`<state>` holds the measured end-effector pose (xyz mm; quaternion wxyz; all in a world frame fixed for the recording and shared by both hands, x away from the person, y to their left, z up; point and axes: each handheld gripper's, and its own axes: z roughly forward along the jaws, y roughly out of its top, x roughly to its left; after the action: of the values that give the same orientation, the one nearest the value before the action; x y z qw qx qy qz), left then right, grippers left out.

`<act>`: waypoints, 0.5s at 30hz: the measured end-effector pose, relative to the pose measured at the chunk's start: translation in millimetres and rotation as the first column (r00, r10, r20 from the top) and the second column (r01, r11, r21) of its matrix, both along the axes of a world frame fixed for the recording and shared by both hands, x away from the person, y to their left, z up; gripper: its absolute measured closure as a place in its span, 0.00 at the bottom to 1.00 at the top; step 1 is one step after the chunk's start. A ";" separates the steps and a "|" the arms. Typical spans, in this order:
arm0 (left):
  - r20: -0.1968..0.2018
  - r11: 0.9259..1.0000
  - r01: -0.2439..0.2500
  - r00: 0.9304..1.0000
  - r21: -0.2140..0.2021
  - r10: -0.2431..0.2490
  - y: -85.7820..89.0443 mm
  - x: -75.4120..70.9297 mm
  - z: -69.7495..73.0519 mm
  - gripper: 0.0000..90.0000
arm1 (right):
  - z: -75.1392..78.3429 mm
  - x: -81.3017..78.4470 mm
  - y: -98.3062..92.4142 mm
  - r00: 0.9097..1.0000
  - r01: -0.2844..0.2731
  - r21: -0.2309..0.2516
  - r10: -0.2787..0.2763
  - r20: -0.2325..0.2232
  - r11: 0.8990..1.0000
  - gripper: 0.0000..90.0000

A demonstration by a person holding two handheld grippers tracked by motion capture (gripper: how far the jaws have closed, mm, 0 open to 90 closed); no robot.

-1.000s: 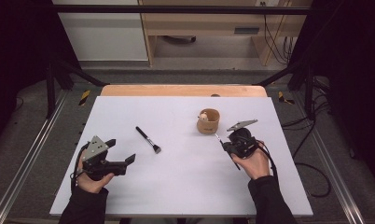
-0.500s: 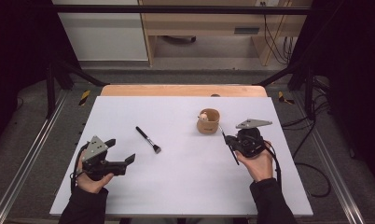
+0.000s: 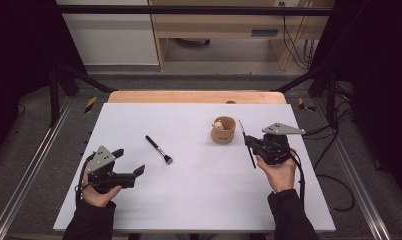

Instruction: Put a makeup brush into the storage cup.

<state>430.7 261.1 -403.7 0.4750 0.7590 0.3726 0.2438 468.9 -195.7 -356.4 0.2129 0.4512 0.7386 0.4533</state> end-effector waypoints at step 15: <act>0.000 1.000 -0.005 1.000 -0.007 0.005 1.9 -0.4 0.0 0.08 | 13.4 3.9 0.5 0.994 0.028 0.071 -0.035 0.103 0.997 0.95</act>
<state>430.4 263.0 -403.8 0.4770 0.7563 0.3757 0.2435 472.7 -195.2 -343.0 0.2423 0.4457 0.7031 0.4984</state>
